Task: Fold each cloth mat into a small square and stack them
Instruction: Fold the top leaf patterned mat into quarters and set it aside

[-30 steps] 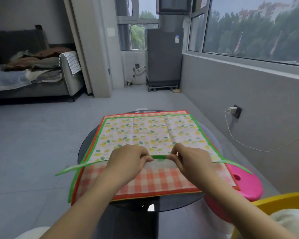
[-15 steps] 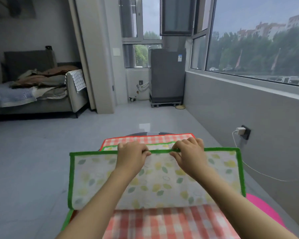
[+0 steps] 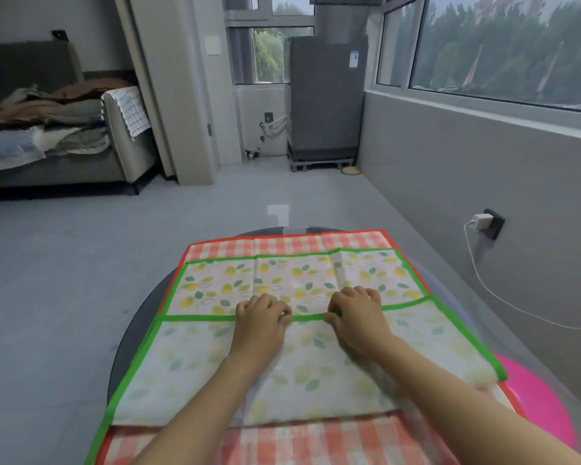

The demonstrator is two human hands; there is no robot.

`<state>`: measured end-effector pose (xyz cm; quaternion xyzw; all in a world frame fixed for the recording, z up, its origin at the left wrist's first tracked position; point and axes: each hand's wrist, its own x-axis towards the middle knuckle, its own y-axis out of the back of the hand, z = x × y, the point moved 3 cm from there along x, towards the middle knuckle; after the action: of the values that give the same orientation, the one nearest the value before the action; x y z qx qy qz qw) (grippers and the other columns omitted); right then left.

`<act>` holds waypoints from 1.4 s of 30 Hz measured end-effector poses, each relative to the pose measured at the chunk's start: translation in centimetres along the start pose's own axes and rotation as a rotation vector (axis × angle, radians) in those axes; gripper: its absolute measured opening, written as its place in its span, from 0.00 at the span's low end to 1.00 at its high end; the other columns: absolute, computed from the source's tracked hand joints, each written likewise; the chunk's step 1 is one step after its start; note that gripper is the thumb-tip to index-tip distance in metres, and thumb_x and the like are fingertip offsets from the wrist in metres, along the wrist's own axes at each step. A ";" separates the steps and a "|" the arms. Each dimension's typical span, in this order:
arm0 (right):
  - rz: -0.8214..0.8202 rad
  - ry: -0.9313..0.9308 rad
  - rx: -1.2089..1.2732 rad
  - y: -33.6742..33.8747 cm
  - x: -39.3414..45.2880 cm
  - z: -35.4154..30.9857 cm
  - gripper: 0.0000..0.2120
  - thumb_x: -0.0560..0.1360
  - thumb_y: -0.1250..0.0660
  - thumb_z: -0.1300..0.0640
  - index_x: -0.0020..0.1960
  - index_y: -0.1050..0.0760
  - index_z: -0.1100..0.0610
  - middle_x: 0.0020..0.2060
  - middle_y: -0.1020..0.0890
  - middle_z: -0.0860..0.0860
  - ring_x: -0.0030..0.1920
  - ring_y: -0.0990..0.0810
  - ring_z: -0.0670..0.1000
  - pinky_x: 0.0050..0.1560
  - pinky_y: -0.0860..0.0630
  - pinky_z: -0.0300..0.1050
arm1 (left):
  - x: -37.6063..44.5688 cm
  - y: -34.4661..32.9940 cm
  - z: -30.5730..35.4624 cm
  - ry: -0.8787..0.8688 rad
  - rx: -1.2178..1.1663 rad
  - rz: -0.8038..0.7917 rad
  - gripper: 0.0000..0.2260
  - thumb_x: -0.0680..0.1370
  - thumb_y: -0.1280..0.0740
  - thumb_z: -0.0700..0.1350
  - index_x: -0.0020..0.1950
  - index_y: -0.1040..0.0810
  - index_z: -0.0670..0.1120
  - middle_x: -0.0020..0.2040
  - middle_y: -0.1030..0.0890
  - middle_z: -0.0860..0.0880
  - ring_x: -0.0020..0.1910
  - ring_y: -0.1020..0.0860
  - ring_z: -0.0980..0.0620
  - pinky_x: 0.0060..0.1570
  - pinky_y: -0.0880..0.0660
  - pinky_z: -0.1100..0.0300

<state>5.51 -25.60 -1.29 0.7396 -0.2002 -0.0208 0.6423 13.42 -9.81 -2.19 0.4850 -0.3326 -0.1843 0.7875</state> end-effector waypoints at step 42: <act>-0.211 0.080 0.067 -0.8 -4.0 -1.8 0.32 0.73 0.67 0.34 0.75 0.54 0.42 0.77 0.51 0.47 0.76 0.55 0.49 0.74 0.59 0.48 | -4.9 -0.7 2.5 0.107 0.170 -0.378 0.25 0.81 0.56 0.58 0.77 0.56 0.55 0.78 0.60 0.53 0.76 0.64 0.53 0.72 0.65 0.42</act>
<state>2.59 -22.58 -2.62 0.7778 -0.0961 -0.0521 0.6189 8.20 -8.69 -3.71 0.6125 -0.2076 -0.2741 0.7118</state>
